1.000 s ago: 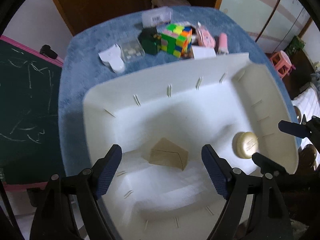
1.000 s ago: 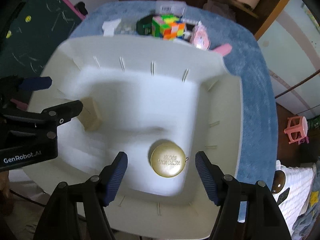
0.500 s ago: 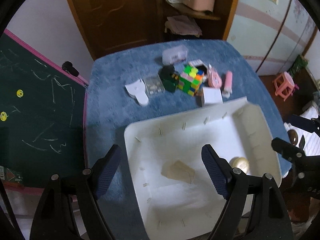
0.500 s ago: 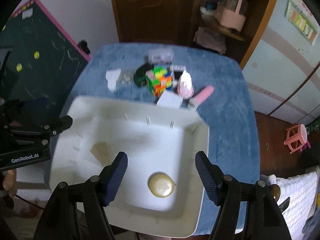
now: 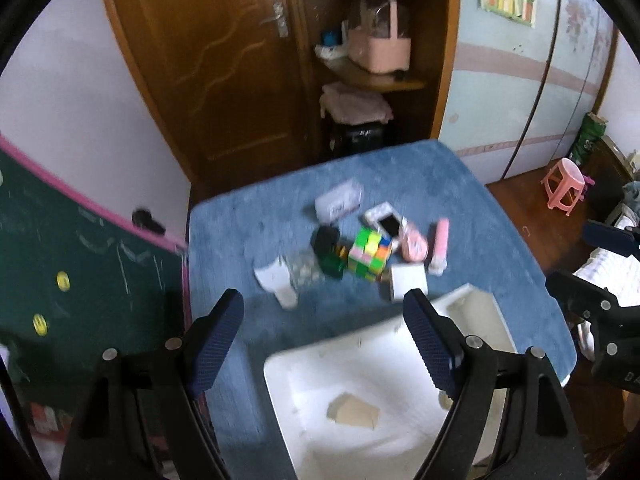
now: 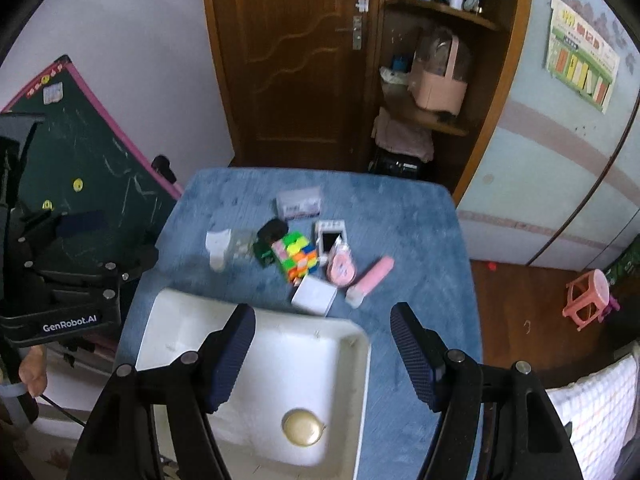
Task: Organize rigid objects
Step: 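Move both tools back toward the remaining items on the table, then grasp the clear plastic box with the left tool while the right tool grasps the pink tape dispenser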
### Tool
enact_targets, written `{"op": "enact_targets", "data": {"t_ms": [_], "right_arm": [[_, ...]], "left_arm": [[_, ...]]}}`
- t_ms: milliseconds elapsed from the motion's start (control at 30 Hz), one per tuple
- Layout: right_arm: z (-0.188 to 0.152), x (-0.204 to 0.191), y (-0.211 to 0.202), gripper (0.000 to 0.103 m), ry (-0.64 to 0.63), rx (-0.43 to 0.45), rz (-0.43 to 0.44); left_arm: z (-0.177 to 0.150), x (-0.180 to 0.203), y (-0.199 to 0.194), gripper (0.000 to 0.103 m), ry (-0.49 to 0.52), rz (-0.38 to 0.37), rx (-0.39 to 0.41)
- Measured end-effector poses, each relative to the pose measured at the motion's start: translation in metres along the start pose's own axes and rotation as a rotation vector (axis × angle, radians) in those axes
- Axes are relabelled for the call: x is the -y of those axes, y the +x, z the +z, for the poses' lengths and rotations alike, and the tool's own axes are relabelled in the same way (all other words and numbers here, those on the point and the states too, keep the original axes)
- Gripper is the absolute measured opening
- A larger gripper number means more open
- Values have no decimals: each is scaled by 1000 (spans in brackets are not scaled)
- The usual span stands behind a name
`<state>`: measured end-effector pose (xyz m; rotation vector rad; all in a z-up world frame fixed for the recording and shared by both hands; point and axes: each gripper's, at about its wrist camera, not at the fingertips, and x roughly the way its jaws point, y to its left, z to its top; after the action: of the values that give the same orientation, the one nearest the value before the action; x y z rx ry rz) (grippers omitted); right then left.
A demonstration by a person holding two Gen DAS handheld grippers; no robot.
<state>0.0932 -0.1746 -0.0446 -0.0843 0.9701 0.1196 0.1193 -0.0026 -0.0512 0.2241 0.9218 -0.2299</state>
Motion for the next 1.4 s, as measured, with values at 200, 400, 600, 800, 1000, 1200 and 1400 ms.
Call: {"op": "enact_targets", "data": {"t_ms": [200, 400, 600, 800, 1000, 1200, 1400], "right_arm": [[31, 17, -4, 71, -28, 40, -19], [69, 29, 2, 71, -77, 61, -24], [96, 44, 34, 71, -83, 36, -12], [108, 63, 95, 71, -38, -65, 31], [97, 73, 165, 71, 12, -185, 86], [70, 74, 223, 71, 30, -276, 123], [46, 70, 262, 71, 23, -335, 136]], "left_arm": [[40, 8, 0, 84, 50, 11, 28], [77, 10, 16, 84, 74, 37, 16], [108, 6, 54, 84, 79, 65, -46], [130, -1, 106, 84, 91, 63, -134], [138, 4, 176, 84, 155, 99, -231], [133, 6, 249, 84, 206, 101, -358], [117, 21, 299, 84, 263, 104, -448]]}}
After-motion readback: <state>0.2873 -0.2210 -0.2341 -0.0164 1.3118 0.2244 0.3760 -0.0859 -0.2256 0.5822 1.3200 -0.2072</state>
